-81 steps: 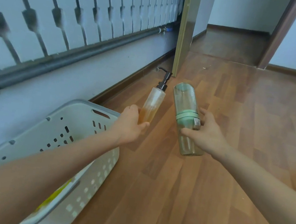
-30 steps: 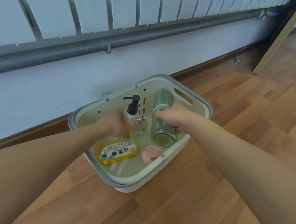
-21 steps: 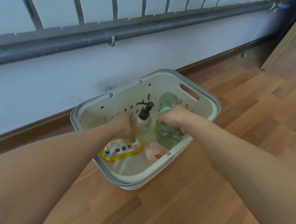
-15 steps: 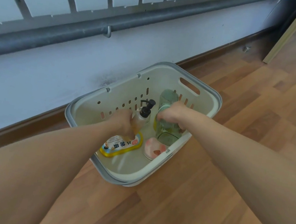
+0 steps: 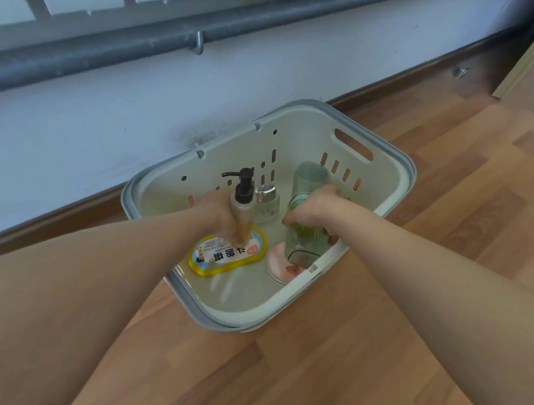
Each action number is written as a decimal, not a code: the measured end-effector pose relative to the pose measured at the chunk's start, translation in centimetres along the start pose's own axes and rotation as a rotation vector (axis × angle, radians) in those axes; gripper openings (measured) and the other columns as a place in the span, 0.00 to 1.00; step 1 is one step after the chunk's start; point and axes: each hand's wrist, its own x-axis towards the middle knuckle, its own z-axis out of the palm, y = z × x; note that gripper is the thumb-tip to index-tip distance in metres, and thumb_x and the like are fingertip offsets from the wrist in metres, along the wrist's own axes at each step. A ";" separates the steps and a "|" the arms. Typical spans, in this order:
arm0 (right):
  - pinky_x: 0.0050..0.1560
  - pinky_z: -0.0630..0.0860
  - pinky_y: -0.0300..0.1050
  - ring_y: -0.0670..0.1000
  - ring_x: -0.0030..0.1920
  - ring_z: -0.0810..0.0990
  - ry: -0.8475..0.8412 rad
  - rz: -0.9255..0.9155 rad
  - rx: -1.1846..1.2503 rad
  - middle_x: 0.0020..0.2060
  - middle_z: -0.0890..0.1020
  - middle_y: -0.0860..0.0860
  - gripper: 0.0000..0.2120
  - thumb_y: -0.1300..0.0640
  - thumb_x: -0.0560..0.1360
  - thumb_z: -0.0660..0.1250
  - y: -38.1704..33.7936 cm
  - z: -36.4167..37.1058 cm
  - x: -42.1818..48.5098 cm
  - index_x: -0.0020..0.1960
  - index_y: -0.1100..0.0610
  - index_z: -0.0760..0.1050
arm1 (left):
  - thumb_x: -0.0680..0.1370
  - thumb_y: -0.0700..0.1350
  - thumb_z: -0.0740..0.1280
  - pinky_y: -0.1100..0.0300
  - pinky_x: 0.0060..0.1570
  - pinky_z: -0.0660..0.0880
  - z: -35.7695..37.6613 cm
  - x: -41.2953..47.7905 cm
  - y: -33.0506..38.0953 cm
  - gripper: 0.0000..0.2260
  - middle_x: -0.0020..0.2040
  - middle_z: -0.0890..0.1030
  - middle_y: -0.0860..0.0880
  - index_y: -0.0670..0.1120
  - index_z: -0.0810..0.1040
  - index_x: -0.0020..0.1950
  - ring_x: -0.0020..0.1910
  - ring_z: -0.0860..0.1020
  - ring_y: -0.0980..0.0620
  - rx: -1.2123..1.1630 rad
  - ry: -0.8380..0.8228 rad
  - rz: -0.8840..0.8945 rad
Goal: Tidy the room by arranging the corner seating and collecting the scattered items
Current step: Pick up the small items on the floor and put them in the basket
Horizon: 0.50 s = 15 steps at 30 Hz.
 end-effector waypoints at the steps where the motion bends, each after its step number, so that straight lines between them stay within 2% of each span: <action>1: 0.68 0.70 0.55 0.63 0.71 0.64 0.010 -0.001 -0.014 0.74 0.58 0.61 0.55 0.45 0.71 0.74 -0.1 0.1 -0.1 0.77 0.65 0.37 | 0.68 0.46 0.77 0.55 0.57 0.75 0.0 0.0 -0.1 0.21 0.54 0.80 0.44 0.42 0.77 0.57 0.55 0.78 0.45 -0.025 -0.004 -0.012; 5: 0.69 0.66 0.52 0.62 0.74 0.59 0.022 -0.014 -0.046 0.76 0.53 0.59 0.53 0.46 0.73 0.73 -0.1 0.2 -0.7 0.77 0.65 0.37 | 0.70 0.45 0.76 0.55 0.58 0.74 0.0 -0.1 -0.2 0.21 0.53 0.78 0.45 0.40 0.77 0.60 0.55 0.76 0.45 -0.001 0.001 -0.016; 10: 0.69 0.66 0.53 0.62 0.73 0.60 0.027 0.007 -0.048 0.75 0.55 0.60 0.56 0.46 0.70 0.75 -0.1 0.5 -0.4 0.77 0.65 0.37 | 0.66 0.46 0.79 0.56 0.57 0.74 0.5 0.6 -1.0 0.25 0.56 0.79 0.45 0.44 0.76 0.60 0.55 0.77 0.45 0.053 -0.007 -0.035; 13: 0.69 0.67 0.54 0.62 0.73 0.61 0.028 -0.010 -0.051 0.75 0.55 0.60 0.55 0.47 0.71 0.74 -0.1 0.4 -0.6 0.77 0.65 0.38 | 0.65 0.48 0.79 0.54 0.61 0.72 0.2 1.3 -1.4 0.30 0.59 0.78 0.45 0.45 0.74 0.64 0.58 0.76 0.44 0.097 -0.025 -0.020; 15: 0.68 0.68 0.53 0.62 0.72 0.62 0.026 -0.008 -0.037 0.74 0.56 0.60 0.55 0.47 0.71 0.75 0.0 0.5 -0.6 0.77 0.65 0.38 | 0.66 0.51 0.78 0.53 0.63 0.71 0.1 1.6 -1.7 0.32 0.61 0.77 0.46 0.45 0.73 0.67 0.61 0.75 0.44 0.210 -0.064 -0.013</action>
